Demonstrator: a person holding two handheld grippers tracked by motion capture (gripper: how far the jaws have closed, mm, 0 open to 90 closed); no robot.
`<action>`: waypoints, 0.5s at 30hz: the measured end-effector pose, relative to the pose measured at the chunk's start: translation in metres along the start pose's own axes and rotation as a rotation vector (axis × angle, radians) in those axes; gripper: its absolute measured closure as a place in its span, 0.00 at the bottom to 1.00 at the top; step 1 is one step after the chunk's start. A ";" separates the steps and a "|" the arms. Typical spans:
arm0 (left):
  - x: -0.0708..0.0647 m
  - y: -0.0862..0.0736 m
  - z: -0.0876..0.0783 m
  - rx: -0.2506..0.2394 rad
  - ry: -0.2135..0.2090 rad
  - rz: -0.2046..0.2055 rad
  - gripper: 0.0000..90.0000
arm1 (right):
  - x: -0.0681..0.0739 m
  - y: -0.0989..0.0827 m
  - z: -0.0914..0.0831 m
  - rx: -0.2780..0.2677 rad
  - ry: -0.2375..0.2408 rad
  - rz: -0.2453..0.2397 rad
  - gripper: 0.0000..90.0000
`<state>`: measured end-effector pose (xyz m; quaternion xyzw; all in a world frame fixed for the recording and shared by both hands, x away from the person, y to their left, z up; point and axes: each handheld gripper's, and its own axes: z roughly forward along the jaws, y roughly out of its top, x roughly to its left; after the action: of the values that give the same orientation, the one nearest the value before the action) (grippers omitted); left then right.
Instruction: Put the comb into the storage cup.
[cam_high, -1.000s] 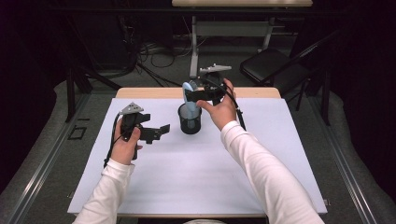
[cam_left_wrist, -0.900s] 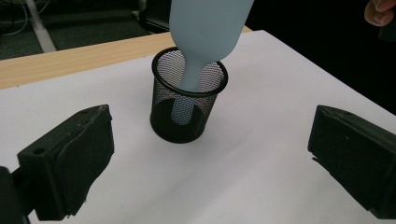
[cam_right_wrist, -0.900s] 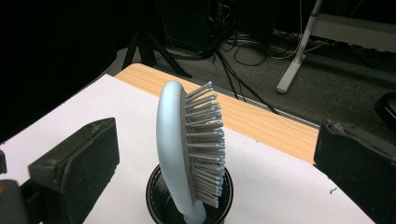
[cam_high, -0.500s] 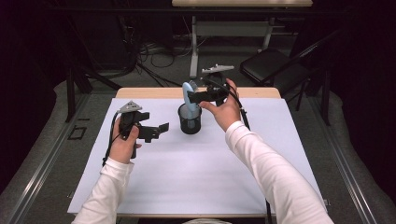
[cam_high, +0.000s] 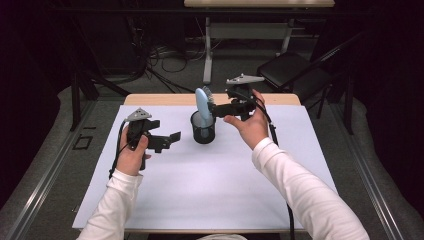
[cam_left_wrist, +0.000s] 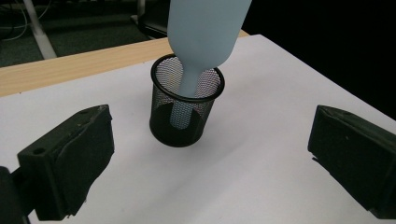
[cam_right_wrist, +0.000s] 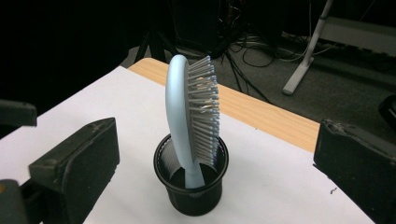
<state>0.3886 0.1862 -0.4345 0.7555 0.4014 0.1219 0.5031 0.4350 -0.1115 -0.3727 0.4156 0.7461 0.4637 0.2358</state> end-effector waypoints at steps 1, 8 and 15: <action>0.000 0.000 0.000 0.001 0.000 0.001 0.01 | 0.000 -0.001 -0.002 -0.002 0.001 -0.005 0.00; -0.002 0.000 0.001 0.012 0.002 0.012 0.01 | -0.002 -0.011 -0.015 0.018 0.028 -0.003 0.00; -0.005 0.001 0.002 0.026 0.000 0.021 0.01 | -0.003 -0.020 -0.024 0.020 0.059 -0.003 0.00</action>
<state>0.3870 0.1809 -0.4339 0.7663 0.3950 0.1217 0.4919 0.4110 -0.1304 -0.3796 0.4027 0.7581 0.4679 0.2102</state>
